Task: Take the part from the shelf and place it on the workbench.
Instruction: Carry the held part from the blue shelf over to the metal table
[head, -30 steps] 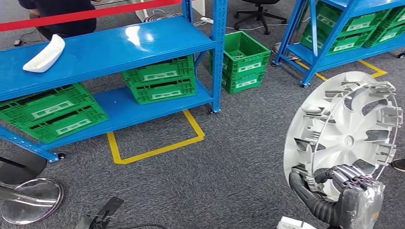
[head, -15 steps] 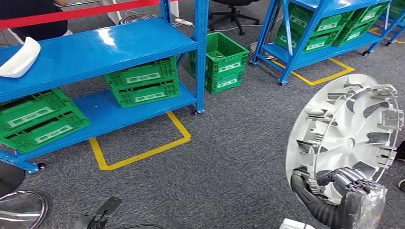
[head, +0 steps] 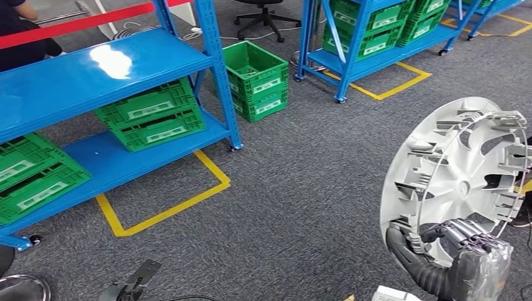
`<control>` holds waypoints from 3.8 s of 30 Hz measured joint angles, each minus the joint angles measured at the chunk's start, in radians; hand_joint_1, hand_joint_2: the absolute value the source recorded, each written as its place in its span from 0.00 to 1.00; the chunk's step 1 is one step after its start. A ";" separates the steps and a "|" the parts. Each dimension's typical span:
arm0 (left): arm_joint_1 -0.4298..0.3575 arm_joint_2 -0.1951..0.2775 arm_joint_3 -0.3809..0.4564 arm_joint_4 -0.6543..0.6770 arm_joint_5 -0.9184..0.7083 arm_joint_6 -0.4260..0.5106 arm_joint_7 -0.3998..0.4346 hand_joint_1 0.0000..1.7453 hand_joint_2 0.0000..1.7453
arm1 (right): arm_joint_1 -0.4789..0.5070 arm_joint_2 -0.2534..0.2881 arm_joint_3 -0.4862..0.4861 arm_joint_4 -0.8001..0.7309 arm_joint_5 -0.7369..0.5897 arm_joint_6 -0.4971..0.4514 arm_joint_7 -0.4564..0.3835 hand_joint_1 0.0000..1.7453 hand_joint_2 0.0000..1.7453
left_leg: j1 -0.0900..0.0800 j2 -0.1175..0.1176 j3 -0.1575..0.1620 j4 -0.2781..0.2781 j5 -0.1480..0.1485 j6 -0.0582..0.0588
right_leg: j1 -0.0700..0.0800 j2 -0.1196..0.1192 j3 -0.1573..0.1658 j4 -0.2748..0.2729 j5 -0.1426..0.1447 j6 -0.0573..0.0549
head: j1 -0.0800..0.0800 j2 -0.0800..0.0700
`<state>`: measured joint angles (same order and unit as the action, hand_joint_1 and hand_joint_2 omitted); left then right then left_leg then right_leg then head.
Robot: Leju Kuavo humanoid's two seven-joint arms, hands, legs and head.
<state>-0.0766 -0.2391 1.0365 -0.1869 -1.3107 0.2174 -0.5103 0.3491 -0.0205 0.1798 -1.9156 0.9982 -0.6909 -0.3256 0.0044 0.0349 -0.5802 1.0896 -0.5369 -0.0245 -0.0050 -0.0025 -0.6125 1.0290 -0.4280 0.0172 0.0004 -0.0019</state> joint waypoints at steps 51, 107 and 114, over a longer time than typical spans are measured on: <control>0.001 0.001 0.007 0.000 0.003 -0.019 -0.028 0.00 1.00 | -0.017 -0.007 -0.020 0.006 -0.035 0.000 0.012 1.00 1.00 | 0.004 -0.002 0.017 -0.079 0.071 0.040 | -0.005 0.006 -0.137 0.244 -0.080 0.046 | 0.013 0.000; 0.000 -0.004 0.020 0.000 0.019 -0.014 -0.065 0.00 1.00 | 0.034 -0.010 -0.048 -0.001 -0.125 -0.001 -0.025 1.00 1.00 | 0.011 -0.066 0.016 -0.078 0.073 0.035 | -0.005 0.060 -0.069 0.092 -0.044 0.041 | 0.007 0.000; 0.002 -0.004 0.020 0.000 0.019 -0.018 -0.066 0.00 1.00 | 0.029 -0.010 -0.052 -0.002 -0.125 -0.001 -0.028 1.00 1.00 | 0.001 0.023 0.032 -0.077 0.056 0.037 | -0.001 -0.025 -0.067 0.125 -0.040 0.042 | 0.008 0.000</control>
<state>-0.0742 -0.2430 1.0567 -0.1869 -1.2921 0.1997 -0.5760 0.3778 -0.0307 0.1280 -1.9175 0.8732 -0.6922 -0.3532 0.0055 0.0582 -0.5480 1.0128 -0.4808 0.0121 -0.0057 -0.0272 -0.6796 1.1542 -0.4680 0.0595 0.0086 -0.0019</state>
